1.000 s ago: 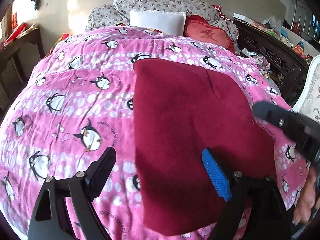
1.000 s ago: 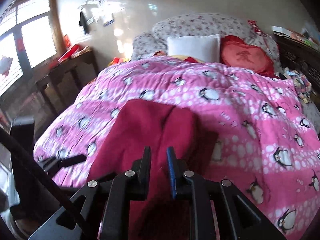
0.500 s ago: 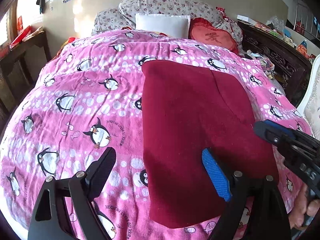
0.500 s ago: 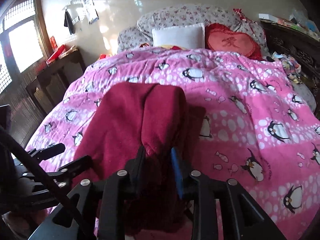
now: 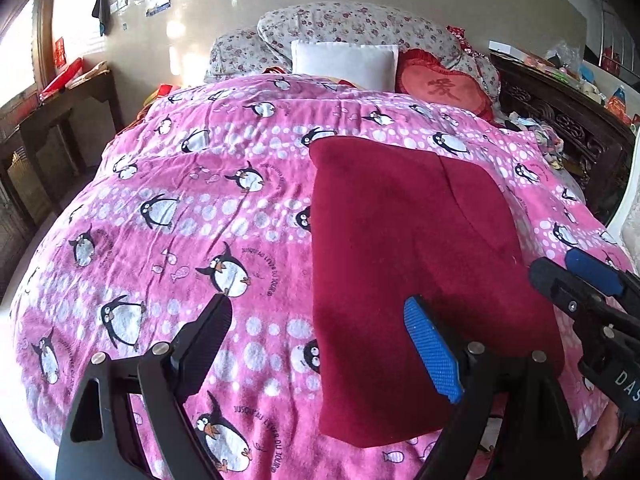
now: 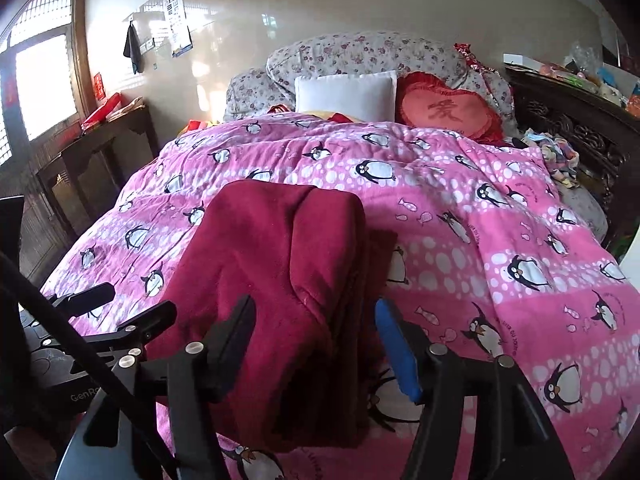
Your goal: Fold small clothes
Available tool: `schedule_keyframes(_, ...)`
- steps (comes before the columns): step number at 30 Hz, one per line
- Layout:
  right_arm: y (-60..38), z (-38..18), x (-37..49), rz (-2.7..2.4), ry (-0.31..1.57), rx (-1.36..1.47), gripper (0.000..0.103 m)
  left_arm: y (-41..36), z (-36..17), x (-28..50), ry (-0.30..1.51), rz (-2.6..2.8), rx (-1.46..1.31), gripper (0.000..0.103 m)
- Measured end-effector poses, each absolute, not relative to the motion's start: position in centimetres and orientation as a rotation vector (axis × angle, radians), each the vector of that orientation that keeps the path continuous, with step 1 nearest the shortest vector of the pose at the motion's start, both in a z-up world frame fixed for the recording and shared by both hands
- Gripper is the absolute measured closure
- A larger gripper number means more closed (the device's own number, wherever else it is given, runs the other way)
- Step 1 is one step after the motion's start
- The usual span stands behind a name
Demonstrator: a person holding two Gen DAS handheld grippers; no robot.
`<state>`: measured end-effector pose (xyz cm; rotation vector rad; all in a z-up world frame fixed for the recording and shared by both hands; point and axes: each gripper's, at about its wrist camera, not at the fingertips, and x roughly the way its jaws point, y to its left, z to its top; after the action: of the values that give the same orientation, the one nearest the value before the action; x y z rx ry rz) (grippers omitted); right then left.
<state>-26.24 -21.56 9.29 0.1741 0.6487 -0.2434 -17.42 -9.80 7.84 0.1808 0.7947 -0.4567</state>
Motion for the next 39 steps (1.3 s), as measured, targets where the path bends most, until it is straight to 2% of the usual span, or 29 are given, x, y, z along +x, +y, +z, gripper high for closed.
schedule_keyframes(3,-21.5,9.3,-26.4,-0.262,0.646,0.168,0.026,-9.8,8.0,-17.6,0.786,-0.454,0.184,0.016)
schedule_keyframes(8,-21.6,9.4,-26.7,-0.274,0.635,0.178,0.019,-9.5,8.1,-17.8,0.778,-0.446,0.171,0.016)
schedule_keyframes(16,-21.5,9.3,-26.8,-0.276,0.632,0.182,0.015,-9.0,8.1,-17.7,0.770,-0.430,0.157,0.016)
schedule_keyframes(20,-21.2,9.3,-26.8,-0.291,0.625,0.161,0.009,-8.9,8.2,-17.8,0.757,-0.424,0.159,0.016)
schedule_keyframes(39,-21.2,8.7,-26.7,-0.322,0.647,0.155,0.006,-8.8,8.0,-17.9,0.760,-0.415,0.156,0.016)
